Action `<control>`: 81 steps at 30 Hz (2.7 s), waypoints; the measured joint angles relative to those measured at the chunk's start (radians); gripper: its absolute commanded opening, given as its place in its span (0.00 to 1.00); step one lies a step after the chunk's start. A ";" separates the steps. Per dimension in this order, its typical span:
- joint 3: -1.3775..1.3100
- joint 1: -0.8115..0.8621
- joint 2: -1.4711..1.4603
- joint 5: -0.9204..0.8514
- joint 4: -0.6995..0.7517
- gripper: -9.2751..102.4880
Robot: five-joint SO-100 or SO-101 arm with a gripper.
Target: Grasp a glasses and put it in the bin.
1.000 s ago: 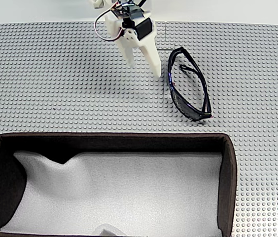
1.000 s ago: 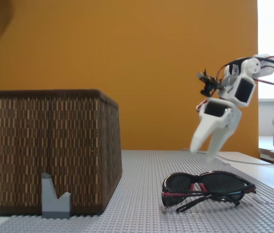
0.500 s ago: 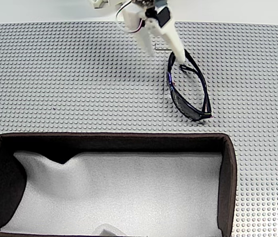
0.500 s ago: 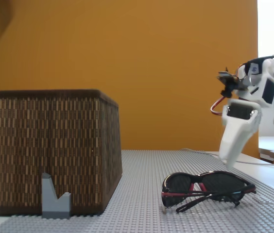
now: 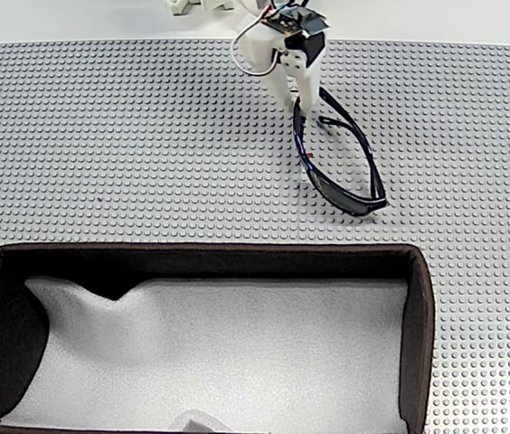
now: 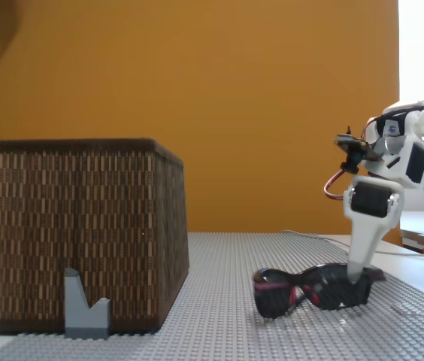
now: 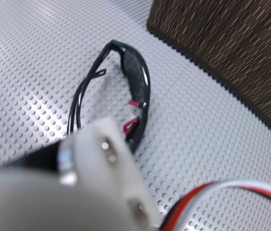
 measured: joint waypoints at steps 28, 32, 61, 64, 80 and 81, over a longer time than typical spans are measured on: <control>-0.518 0.259 0.138 -0.043 -0.075 0.08; -0.729 0.279 -0.043 -0.014 -0.055 0.08; -2.283 0.419 -1.226 0.201 0.627 0.61; -2.388 0.416 -1.278 0.204 0.676 0.45; -2.459 0.423 -0.808 0.163 0.940 0.08; -2.459 0.423 -0.770 0.149 0.943 0.08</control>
